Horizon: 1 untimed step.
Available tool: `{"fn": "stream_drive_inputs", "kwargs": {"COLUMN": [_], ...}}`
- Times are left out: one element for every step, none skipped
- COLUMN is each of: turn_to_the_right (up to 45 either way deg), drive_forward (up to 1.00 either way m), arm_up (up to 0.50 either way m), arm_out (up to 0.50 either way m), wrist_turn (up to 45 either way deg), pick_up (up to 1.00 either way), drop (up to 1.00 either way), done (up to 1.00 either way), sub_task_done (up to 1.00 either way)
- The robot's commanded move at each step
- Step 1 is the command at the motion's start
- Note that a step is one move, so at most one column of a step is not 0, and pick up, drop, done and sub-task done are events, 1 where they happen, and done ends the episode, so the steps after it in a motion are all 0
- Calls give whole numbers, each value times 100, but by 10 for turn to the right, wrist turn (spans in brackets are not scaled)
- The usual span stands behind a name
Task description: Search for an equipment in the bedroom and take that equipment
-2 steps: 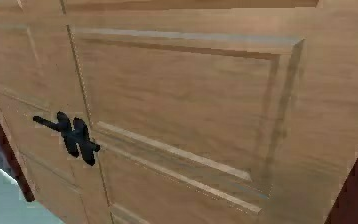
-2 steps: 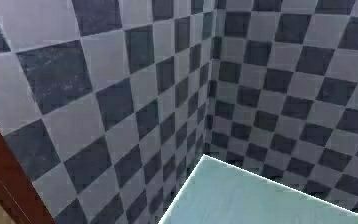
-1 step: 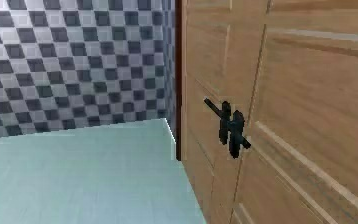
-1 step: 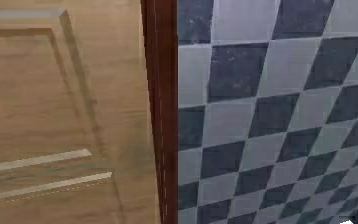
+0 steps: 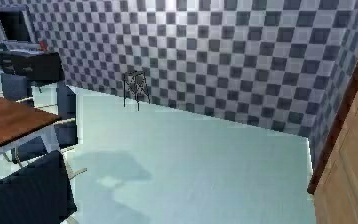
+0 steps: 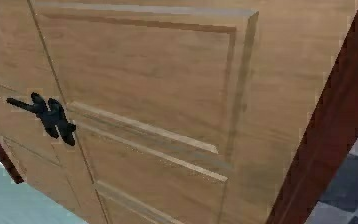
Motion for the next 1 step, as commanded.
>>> {"fn": "stream_drive_inputs", "kwargs": {"turn_to_the_right": [0], "drive_forward": [85], "arm_up": [0], "arm_out": [0], "wrist_turn": [0], "pick_up": [0], "drop": [0], "done": [0], "sub_task_done": [0]}}
